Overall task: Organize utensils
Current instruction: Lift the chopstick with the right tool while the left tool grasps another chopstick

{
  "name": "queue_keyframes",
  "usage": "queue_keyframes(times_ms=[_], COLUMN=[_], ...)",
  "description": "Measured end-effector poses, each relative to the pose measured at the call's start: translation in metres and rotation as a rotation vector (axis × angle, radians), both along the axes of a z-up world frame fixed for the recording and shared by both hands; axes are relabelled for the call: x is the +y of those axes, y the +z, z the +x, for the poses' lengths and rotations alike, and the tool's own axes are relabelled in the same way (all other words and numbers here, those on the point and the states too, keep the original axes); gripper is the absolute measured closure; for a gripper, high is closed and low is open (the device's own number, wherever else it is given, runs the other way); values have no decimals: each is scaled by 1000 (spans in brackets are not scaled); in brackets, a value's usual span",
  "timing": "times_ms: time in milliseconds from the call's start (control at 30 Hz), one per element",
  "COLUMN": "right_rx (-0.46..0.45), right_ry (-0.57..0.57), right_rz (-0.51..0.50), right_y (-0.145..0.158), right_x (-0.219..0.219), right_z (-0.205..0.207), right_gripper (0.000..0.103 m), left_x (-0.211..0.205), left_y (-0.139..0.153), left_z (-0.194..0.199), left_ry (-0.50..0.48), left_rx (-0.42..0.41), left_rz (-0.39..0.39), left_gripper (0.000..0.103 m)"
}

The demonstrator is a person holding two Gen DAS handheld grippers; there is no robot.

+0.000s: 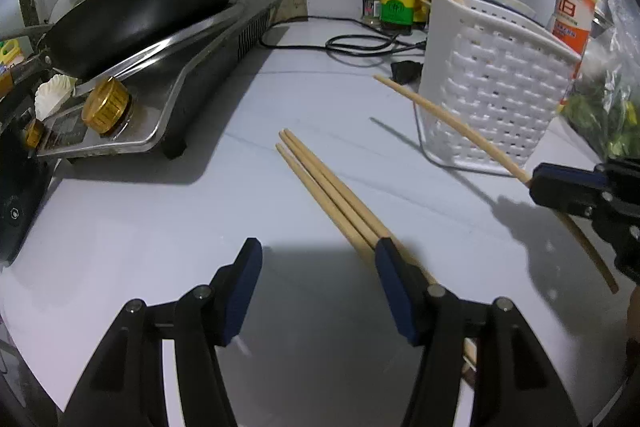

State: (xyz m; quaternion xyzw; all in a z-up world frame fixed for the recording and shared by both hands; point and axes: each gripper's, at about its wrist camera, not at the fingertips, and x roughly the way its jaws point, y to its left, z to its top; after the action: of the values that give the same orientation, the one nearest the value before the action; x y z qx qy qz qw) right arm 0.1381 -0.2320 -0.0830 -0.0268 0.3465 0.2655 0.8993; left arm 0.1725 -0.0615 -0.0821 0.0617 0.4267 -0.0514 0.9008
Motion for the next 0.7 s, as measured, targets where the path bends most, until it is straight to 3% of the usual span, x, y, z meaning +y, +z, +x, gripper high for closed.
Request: queue_keyframes(times_ms=[167, 433, 700], right_rx=[7, 38, 37], right_ry=[-6, 11, 8], right_rz=[0, -30, -35], right_y=[-1, -12, -10], right_x=[-3, 8, 8], right_z=[2, 5, 5], right_gripper=[98, 98, 98], left_x=[10, 10, 5], left_y=[-5, 10, -2], left_z=[0, 1, 4], left_ry=[23, 0, -20], left_rx=[16, -15, 7], left_rz=[50, -44, 9], left_gripper=[44, 44, 43])
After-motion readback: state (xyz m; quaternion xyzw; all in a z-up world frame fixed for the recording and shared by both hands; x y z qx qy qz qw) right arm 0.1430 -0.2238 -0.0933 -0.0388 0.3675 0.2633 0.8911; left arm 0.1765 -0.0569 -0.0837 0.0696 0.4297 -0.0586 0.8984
